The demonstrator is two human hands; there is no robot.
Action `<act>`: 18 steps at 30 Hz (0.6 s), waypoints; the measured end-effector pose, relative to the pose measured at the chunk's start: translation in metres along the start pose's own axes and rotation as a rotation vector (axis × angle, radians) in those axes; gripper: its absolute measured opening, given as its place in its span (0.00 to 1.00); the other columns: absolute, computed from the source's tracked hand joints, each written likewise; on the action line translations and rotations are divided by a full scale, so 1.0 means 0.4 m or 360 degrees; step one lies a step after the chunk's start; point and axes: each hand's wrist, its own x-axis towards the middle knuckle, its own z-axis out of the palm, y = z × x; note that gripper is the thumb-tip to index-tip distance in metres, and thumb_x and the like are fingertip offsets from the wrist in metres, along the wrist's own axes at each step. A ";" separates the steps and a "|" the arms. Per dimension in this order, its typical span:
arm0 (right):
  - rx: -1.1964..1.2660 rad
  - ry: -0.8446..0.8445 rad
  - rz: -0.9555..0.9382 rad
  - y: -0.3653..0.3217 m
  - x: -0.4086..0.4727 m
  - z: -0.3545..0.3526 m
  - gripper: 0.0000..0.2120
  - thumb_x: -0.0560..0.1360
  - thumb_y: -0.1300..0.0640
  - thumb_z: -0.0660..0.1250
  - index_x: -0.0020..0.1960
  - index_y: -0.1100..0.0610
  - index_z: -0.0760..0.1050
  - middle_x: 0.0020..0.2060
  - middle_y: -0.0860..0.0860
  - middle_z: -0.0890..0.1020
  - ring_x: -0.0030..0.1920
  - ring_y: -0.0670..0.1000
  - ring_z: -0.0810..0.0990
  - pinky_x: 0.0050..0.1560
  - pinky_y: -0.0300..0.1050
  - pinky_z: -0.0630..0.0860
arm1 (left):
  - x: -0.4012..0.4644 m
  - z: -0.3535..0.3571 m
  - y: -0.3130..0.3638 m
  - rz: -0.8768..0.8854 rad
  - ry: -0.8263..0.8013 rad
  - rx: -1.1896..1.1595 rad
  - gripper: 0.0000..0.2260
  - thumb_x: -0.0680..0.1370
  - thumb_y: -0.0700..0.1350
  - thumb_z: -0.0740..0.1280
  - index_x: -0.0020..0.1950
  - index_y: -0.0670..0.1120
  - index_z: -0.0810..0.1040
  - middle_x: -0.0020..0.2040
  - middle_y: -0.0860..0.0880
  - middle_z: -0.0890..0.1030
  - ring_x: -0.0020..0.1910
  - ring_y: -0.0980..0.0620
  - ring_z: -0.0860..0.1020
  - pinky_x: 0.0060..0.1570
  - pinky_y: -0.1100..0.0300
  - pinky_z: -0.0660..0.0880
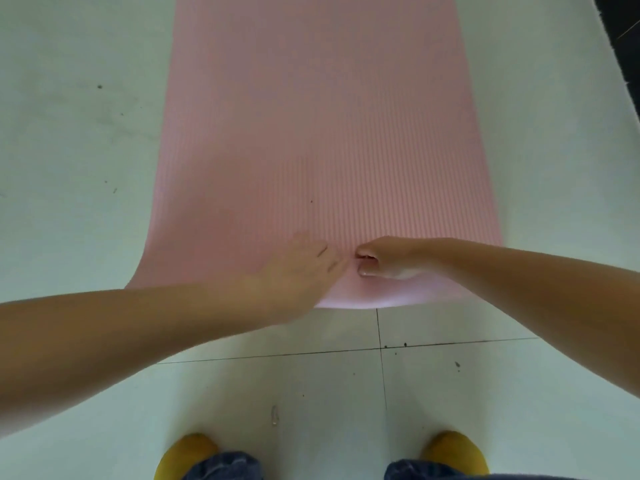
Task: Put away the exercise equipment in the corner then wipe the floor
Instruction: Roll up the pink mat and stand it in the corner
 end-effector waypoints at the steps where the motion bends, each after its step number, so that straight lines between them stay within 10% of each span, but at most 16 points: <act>1: -0.0007 0.0013 -0.0003 -0.001 0.000 -0.001 0.10 0.81 0.52 0.57 0.51 0.59 0.70 0.44 0.52 0.74 0.44 0.53 0.71 0.37 0.43 0.63 | -0.019 0.017 0.024 -0.0021 0.0017 0.0061 0.25 0.77 0.41 0.55 0.74 0.40 0.60 0.68 0.41 0.67 0.66 0.42 0.68 0.65 0.44 0.65; 5: -0.0265 0.0166 0.0019 -0.024 -0.011 -0.005 0.11 0.81 0.49 0.57 0.56 0.55 0.71 0.47 0.52 0.76 0.44 0.53 0.72 0.38 0.44 0.65 | -0.049 0.090 0.046 -0.0185 -0.0469 0.0002 0.33 0.82 0.50 0.52 0.75 0.39 0.33 0.77 0.39 0.38 0.76 0.42 0.42 0.70 0.33 0.44; 9: -0.1053 0.0561 -0.0187 -0.026 -0.010 0.031 0.16 0.80 0.51 0.57 0.64 0.58 0.71 0.61 0.55 0.75 0.61 0.57 0.72 0.66 0.52 0.63 | -0.021 0.147 -0.012 -0.0112 -0.0477 -0.0291 0.41 0.78 0.60 0.57 0.75 0.45 0.31 0.77 0.44 0.37 0.77 0.47 0.39 0.71 0.35 0.41; 12: -0.1112 0.0926 -0.0508 -0.014 -0.034 0.100 0.26 0.72 0.48 0.68 0.66 0.60 0.73 0.62 0.57 0.77 0.64 0.58 0.75 0.66 0.62 0.68 | -0.002 0.164 -0.050 0.0053 -0.0468 -0.0372 0.41 0.78 0.59 0.58 0.74 0.47 0.30 0.78 0.47 0.37 0.77 0.50 0.39 0.73 0.40 0.41; 15: -0.1067 0.0741 -0.0425 0.003 -0.062 0.173 0.41 0.68 0.37 0.65 0.72 0.62 0.63 0.68 0.58 0.72 0.68 0.58 0.71 0.63 0.67 0.69 | 0.019 0.138 -0.073 0.0178 -0.0519 -0.0355 0.40 0.78 0.56 0.59 0.76 0.47 0.33 0.78 0.47 0.37 0.77 0.51 0.38 0.73 0.42 0.39; 18: -0.0905 0.0565 -0.0392 0.033 -0.052 0.176 0.47 0.71 0.46 0.69 0.77 0.59 0.43 0.75 0.56 0.59 0.75 0.54 0.59 0.69 0.63 0.64 | 0.026 0.113 -0.078 0.0205 -0.0408 -0.0218 0.38 0.78 0.55 0.59 0.77 0.45 0.38 0.78 0.46 0.41 0.77 0.50 0.42 0.72 0.44 0.35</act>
